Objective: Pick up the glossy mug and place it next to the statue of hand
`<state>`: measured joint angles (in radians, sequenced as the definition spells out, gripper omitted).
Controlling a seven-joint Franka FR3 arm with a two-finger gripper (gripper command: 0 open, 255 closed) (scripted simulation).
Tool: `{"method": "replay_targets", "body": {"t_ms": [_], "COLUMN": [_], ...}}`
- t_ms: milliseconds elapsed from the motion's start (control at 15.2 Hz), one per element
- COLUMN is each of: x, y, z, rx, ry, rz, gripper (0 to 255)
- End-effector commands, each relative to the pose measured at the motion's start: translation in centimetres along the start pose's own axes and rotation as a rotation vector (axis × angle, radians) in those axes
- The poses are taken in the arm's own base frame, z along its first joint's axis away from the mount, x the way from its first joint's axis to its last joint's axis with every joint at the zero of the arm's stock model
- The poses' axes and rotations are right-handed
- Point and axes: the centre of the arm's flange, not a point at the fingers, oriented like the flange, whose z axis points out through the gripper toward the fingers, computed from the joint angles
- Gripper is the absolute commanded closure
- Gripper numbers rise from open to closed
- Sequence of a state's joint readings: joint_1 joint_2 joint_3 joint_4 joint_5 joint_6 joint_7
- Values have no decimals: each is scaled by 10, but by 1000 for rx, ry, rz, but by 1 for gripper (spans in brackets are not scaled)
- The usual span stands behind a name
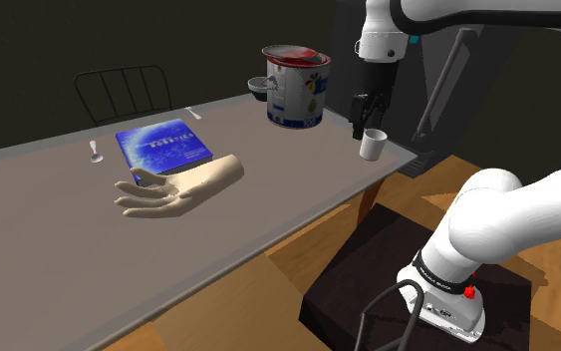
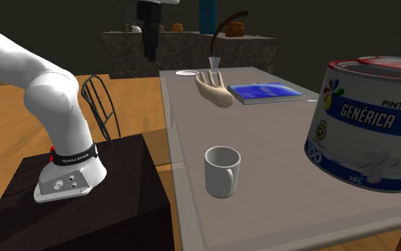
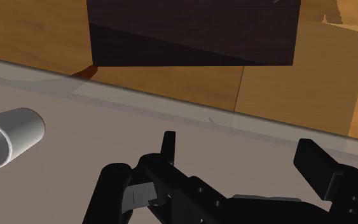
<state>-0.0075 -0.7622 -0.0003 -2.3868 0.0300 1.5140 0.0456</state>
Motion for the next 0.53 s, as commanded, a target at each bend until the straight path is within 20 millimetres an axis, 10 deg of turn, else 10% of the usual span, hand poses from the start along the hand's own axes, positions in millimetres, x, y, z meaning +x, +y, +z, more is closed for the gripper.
{"method": "replay_targets", "body": {"t_ms": [0,462], "x": [0,28], "y": [0,74], "z": [0,41], "rx": [0,-17], "ry": [0,16], "rz": [0,10], "gripper": [0,0]}}
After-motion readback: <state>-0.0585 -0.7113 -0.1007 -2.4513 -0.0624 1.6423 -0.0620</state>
